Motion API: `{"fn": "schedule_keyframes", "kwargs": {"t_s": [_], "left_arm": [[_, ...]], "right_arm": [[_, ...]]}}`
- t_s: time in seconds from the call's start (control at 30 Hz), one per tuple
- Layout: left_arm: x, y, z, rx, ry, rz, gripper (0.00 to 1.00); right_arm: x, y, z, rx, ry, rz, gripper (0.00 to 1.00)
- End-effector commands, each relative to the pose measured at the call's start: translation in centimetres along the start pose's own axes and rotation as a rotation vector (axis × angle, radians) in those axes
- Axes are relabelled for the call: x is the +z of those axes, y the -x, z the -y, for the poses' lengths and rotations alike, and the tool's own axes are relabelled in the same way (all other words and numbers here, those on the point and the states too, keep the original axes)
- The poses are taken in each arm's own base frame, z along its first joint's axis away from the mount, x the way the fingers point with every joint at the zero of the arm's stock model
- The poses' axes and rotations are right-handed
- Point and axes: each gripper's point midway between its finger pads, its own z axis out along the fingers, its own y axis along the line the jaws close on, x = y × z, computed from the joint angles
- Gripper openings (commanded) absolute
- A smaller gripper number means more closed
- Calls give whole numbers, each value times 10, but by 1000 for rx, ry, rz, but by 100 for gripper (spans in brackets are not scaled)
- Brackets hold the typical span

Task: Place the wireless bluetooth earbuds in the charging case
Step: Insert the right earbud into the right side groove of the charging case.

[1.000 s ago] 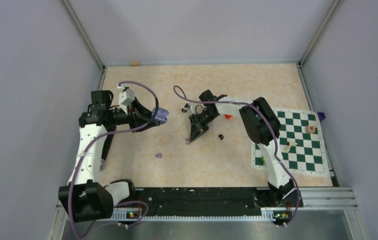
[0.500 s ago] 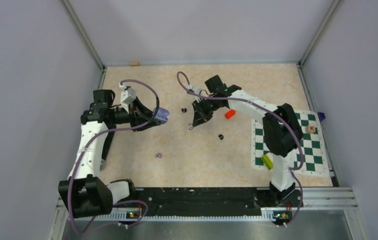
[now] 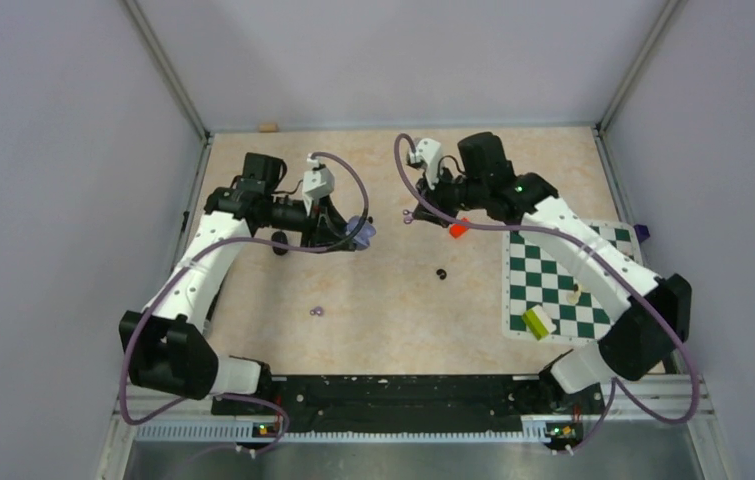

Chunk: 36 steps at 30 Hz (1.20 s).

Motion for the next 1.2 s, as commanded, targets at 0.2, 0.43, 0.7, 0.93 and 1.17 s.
{"fn": "schedule_keyframes", "kwargs": {"t_s": [0.2,0.43,0.7,0.93,1.17], "left_arm": [[29,-18,-4,23,-30,-87,0],[39,-18,9,39,-72,-92,0],[39,-23,12,39,-77,-95,0],[39,-21,16,39,-90,-83,0],[38,-21,18,37,-93,-80,0]], "right_arm": [[-47,19,-16,-241,-92,124,0],[-36,11,-55,-335,34,121,0],[-36,7,-83,-400,125,127,0],[-33,3,-96,-407,178,125,0],[-20,-5,-107,-414,218,97,0]]}}
